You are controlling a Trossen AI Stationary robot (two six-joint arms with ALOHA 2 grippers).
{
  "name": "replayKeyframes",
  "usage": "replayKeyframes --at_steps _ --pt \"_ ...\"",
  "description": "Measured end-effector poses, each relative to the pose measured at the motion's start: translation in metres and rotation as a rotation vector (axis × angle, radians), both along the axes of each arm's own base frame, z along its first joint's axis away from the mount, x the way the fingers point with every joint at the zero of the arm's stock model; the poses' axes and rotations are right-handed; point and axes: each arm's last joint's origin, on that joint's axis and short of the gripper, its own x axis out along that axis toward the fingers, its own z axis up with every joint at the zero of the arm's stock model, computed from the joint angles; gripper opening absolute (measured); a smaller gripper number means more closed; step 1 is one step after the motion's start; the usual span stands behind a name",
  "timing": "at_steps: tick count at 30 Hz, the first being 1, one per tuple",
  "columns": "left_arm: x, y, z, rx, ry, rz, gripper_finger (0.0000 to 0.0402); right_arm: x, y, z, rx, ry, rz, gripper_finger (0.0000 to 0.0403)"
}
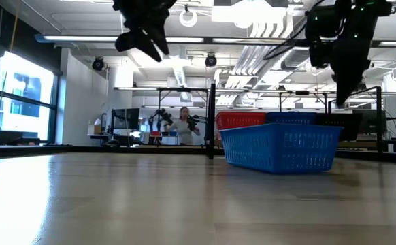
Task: Stack baskets on shelf by color
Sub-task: Stack the red basket on the stacked red baskets on the shelf
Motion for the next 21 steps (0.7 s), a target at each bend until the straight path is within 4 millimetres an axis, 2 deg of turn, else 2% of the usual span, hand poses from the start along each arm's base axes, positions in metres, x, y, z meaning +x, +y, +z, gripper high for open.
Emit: replayKeyframes --at_steps 10,21 --pt "0.004 -0.049 -0.007 -0.067 0.119 -0.133 0.0133 0.017 0.021 0.021 -0.003 -0.113 0.056 0.0108" --pt "-0.004 -0.124 -0.014 -0.158 0.289 -0.384 0.0133 0.043 0.042 0.037 -0.013 -0.314 0.012 0.0108"
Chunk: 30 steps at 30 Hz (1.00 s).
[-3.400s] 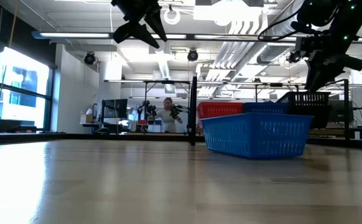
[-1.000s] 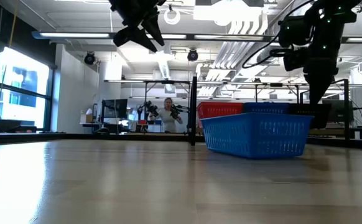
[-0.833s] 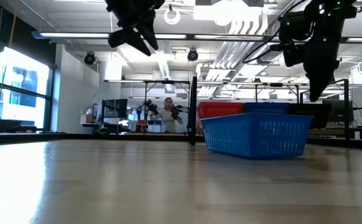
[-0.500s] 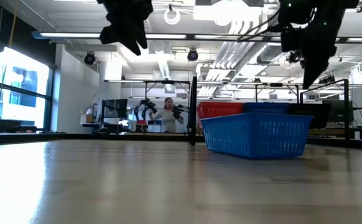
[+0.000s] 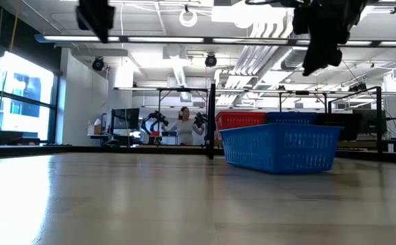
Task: Stack baskets on shelf by color
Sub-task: Stack the red basket on the stacked red baskets on the shelf
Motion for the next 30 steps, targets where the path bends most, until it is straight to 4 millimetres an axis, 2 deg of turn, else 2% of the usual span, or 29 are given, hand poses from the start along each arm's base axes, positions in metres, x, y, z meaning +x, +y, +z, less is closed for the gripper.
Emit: replayKeyframes --at_steps 7,15,21,30 --pt "-0.021 -0.067 -0.003 -0.045 0.100 -0.110 0.0133 0.013 0.012 0.008 0.010 -0.124 -0.066 0.0108" --pt "-0.057 -0.126 -0.004 -0.078 0.171 0.054 0.0133 0.023 0.029 0.015 0.013 -0.228 -0.086 0.0108" --pt "-0.086 -0.160 -0.004 -0.099 0.157 0.206 0.0133 0.026 0.043 0.018 0.022 -0.279 -0.092 0.0108" --pt "-0.124 -0.192 -0.007 -0.154 0.180 0.431 0.0133 0.029 0.058 0.022 0.016 -0.328 -0.071 0.0108"
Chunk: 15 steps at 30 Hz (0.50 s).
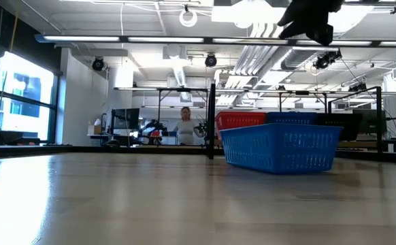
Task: Stack baskets on shelf by color
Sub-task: Stack the red basket on the stacked red baskets on the shelf
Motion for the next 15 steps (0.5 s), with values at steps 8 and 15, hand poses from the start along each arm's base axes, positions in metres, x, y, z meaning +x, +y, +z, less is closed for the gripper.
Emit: replayKeyframes --at_steps 8,15 --pt "-0.012 -0.018 -0.011 0.002 0.057 0.094 0.0133 0.001 0.006 0.003 0.023 -0.036 0.012 0.0108" --pt "-0.009 -0.030 -0.024 0.013 0.126 0.142 0.0133 0.001 0.010 0.003 0.030 -0.040 0.014 0.0108"
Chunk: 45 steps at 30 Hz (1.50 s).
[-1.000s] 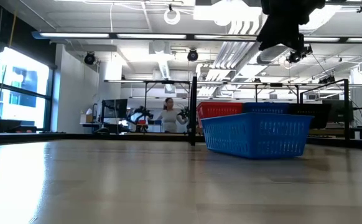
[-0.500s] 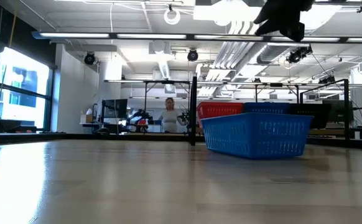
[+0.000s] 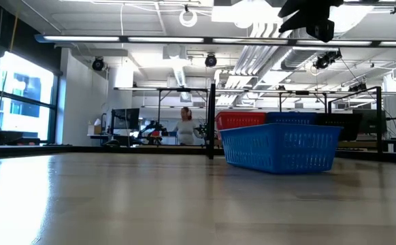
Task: Stack baskets on shelf by color
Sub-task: Stack the red basket on the stacked red baskets on the shelf
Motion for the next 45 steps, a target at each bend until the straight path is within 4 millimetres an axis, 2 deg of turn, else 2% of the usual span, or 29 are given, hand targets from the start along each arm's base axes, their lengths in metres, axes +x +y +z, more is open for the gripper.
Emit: replayKeyframes --at_steps 5,14,24,33,45 --pt "0.004 -0.006 -0.009 0.018 0.028 0.007 0.0133 0.000 0.000 0.000 -0.002 -0.001 -0.004 0.0108" --pt "0.015 -0.019 -0.037 0.048 0.193 0.050 0.0133 0.000 0.000 0.000 -0.007 0.001 -0.008 0.0108" --pt "0.034 -0.026 -0.065 0.061 0.310 0.109 0.0133 0.000 0.000 0.000 -0.008 0.001 -0.008 0.0108" --pt "0.043 -0.030 -0.084 0.055 0.439 0.153 0.0133 0.000 0.001 0.000 0.013 -0.002 0.023 0.0108" --pt "0.046 -0.029 -0.089 0.076 0.447 0.186 0.0133 0.001 0.002 0.001 0.016 -0.005 0.074 0.0108"
